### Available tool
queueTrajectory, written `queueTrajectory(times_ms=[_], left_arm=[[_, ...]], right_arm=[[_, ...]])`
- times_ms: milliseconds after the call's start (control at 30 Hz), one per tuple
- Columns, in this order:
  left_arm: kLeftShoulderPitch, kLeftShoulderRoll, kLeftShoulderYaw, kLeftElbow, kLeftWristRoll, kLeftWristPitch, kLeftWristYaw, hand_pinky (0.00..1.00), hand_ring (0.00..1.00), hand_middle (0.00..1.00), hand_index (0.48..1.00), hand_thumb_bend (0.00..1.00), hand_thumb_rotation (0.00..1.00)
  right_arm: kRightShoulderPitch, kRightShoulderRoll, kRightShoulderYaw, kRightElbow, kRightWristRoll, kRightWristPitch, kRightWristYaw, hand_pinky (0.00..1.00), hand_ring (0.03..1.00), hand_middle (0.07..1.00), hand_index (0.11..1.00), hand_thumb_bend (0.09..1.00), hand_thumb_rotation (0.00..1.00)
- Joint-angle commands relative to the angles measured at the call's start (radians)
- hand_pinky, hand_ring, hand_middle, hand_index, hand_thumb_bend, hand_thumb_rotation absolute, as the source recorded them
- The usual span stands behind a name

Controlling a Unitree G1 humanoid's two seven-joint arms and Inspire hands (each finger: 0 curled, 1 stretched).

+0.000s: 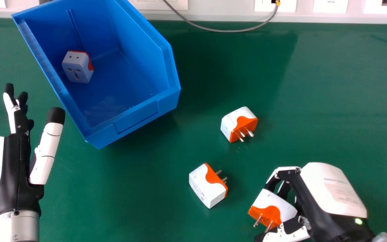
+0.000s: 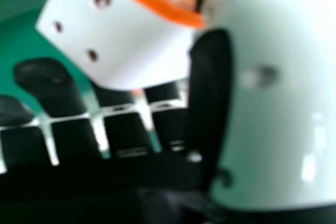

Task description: Pick all objects and put in blue box

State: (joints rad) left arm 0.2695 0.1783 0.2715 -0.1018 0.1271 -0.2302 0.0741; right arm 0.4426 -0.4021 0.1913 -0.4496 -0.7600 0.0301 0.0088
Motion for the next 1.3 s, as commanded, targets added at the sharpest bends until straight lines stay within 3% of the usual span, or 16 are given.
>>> queueTrajectory(times_ms=[0, 233, 500, 633, 900, 1033, 1267], left_arm=[[-0.007, 0.014, 0.007, -0.016, 0.001, -0.009, 0.002, 0.96, 1.0, 1.0, 1.0, 0.77, 0.96], [-0.019, 0.01, 0.004, -0.006, 0.011, -0.003, 0.011, 0.96, 1.0, 1.0, 1.0, 0.76, 0.97], [-0.039, 0.006, -0.007, 0.01, 0.02, -0.003, 0.019, 0.96, 1.0, 1.0, 1.0, 0.75, 0.97], [-0.05, 0.01, -0.01, 0.033, 0.02, -0.013, 0.021, 0.96, 1.0, 1.0, 1.0, 0.75, 0.97], [-0.059, 0.015, -0.007, 0.056, 0.014, -0.028, 0.019, 0.96, 1.0, 1.0, 1.0, 0.74, 0.97], [-0.057, 0.012, -0.009, 0.052, 0.018, -0.03, 0.022, 0.96, 1.0, 1.0, 1.0, 0.74, 0.97], [-0.048, 0.007, -0.012, 0.043, 0.018, -0.034, 0.023, 0.96, 1.0, 1.0, 1.0, 0.74, 0.98]], right_arm=[[0.0, -0.006, -0.035, -0.096, 0.033, -0.021, 0.026, 0.05, 0.099, 0.178, 0.47, 0.49, 0.14], [-0.079, 0.01, -0.047, -0.231, 0.113, -0.068, 0.102, 0.03, 0.085, 0.155, 0.469, 0.489, 0.14], [-0.335, 0.09, 0.064, -0.166, 0.121, -0.139, 0.124, 0.03, 0.08, 0.14, 0.469, 0.49, 0.13], [-0.469, 0.144, 0.113, -0.049, 0.105, -0.182, 0.094, 0.03, 0.072, 0.136, 0.469, 0.491, 0.13], [-0.893, 0.37, 0.242, 0.433, 0.0, -0.146, -0.016, 0.03, 0.072, 0.141, 0.474, 0.49, 0.13], [-1.056, 0.428, 0.266, 0.655, -0.023, -0.146, -0.092, 0.08, 0.15, 0.268, 0.475, 0.49, 0.13], [-1.436, 0.535, 0.285, 1.141, -0.031, -0.13, -0.224, 0.12, 0.177, 0.272, 0.474, 0.492, 0.13]])
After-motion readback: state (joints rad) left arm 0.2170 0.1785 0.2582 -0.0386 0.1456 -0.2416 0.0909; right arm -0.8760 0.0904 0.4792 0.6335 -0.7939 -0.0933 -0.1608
